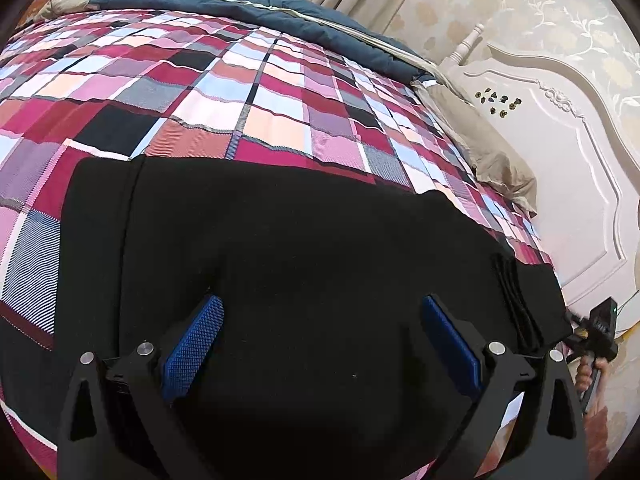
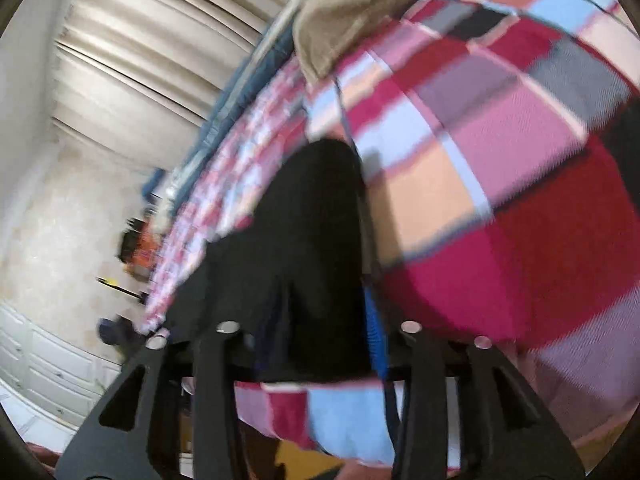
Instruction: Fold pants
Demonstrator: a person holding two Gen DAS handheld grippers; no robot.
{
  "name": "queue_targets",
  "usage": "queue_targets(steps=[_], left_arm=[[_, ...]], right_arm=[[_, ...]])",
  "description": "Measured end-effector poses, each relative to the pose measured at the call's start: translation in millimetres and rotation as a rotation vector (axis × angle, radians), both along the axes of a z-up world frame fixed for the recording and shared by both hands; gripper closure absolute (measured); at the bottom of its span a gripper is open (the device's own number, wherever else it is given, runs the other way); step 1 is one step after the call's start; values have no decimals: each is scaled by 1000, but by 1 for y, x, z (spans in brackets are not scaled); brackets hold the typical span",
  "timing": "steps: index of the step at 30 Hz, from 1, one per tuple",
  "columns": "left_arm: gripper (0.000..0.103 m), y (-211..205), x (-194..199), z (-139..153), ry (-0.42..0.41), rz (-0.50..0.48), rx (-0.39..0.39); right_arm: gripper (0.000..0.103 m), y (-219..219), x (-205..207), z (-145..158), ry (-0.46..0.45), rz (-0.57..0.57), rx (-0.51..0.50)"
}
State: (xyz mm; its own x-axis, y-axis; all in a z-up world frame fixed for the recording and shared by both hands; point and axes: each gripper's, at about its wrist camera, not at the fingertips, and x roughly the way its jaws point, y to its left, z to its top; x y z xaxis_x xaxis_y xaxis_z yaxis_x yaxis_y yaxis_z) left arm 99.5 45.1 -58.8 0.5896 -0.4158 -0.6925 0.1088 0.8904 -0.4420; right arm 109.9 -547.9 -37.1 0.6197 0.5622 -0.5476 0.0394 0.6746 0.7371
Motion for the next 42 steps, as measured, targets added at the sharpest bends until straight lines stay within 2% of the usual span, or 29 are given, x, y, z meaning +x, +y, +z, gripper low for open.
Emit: queue_targets(steps=[1, 4, 10, 14, 18, 21, 22, 23, 25, 27, 28, 29, 31, 34, 36, 39, 40, 42], left_arm=[[5, 0, 0, 0, 0, 0, 2], [5, 0, 0, 0, -1, -1, 6], [5, 0, 0, 0, -2, -2, 5], [5, 0, 0, 0, -4, -5, 6], [5, 0, -1, 0, -10, -2, 5], [5, -2, -2, 0, -15, -2, 9], [5, -2, -2, 0, -15, -3, 9], [5, -1, -2, 0, -15, -4, 6], [5, 0, -3, 0, -14, -5, -1], [5, 1, -2, 0, -14, -7, -8], [5, 1, -2, 0, -14, -8, -11], [5, 1, -3, 0, -17, -8, -14], [5, 1, -4, 0, -24, -9, -15], [5, 1, -6, -1, -37, -10, -11], [5, -1, -7, -1, -47, -12, 2], [5, -2, -8, 2, -49, -14, 18], [5, -1, -8, 5, -43, -12, 19], [5, 6, -10, 14, 0, 0, -8]], right_arm=[[49, -5, 7, 4, -13, 3, 22], [48, -12, 36, 8, -26, 22, 70], [48, -15, 89, -14, 66, 31, 90], [75, -12, 97, -26, 117, 17, 50], [75, -12, 93, -30, 118, 2, 32], [67, -8, 93, -25, 116, 3, 38], [60, -10, 91, -22, 116, 3, 46], [47, -11, 88, -17, 111, -9, 44], [31, -14, 79, -1, 83, -71, 15], [25, -10, 70, 16, 58, -125, -22], [17, -4, 63, 29, 28, -140, -23], [9, 4, 57, 38, -1, -142, -15], [2, 31, 47, 57, -73, -129, 11], [2, 78, 41, 64, -114, -46, 62], [2, 113, 45, 55, -108, 40, 115], [2, 161, 58, 14, -3, 175, 192], [2, 173, 63, -6, 61, 180, 173], [2, 187, 58, -5, 4, 187, 42]])
